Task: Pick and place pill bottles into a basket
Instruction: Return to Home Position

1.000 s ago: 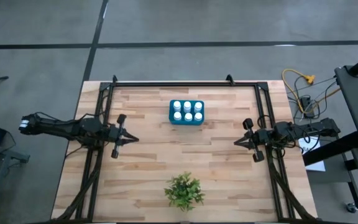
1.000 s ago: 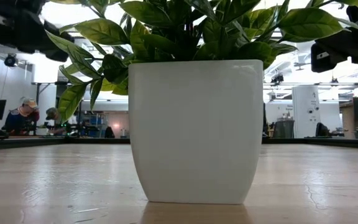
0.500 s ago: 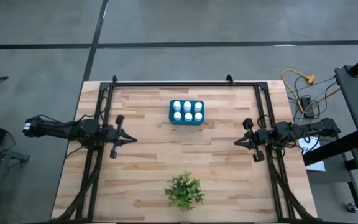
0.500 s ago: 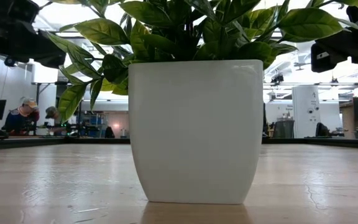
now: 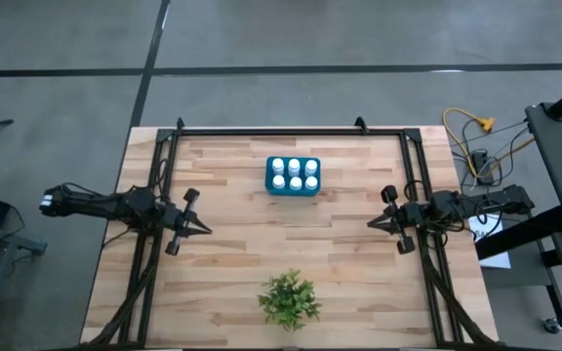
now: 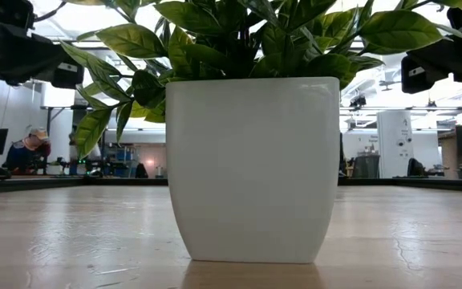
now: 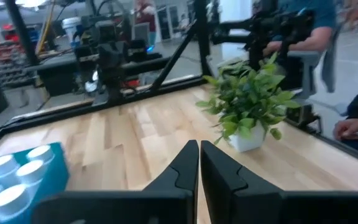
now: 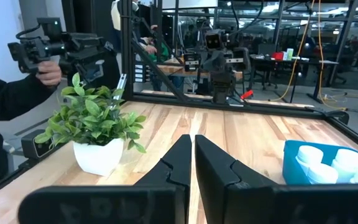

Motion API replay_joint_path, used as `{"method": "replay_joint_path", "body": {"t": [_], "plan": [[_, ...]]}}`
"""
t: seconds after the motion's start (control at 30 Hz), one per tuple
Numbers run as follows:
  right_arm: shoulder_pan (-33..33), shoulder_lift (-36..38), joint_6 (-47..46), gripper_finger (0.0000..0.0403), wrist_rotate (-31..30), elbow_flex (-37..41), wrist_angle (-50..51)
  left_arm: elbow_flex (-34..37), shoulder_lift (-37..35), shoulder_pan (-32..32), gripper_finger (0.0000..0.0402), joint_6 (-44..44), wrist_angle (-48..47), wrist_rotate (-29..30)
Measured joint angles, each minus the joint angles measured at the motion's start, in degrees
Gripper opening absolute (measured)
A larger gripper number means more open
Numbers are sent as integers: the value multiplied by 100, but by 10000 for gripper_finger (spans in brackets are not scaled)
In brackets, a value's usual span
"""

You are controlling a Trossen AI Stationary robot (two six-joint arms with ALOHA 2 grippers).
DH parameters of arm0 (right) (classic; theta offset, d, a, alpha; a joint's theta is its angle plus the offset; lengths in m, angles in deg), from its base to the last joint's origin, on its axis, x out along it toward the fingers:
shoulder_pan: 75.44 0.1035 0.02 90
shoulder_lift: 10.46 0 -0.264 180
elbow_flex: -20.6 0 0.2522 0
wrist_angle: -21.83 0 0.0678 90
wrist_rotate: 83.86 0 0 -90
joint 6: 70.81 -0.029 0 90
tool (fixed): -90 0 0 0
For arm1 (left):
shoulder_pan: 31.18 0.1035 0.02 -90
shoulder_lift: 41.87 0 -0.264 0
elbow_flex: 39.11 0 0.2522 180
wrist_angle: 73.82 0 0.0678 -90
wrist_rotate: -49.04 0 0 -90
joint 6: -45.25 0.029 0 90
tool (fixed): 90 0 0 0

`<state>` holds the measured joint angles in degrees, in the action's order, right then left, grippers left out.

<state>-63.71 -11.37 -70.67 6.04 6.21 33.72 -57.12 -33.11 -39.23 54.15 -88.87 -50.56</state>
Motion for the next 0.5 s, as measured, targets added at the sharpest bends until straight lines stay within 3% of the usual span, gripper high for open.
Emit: {"method": "replay_joint_path", "body": {"t": [0.17,0.5], "plan": [[0,0,-3,12,0,1,0,262,-66,0,0,-147,281,-375],[0,0,-4,12,0,-1,0,375,-18,0,0,-256,392,-160]]}}
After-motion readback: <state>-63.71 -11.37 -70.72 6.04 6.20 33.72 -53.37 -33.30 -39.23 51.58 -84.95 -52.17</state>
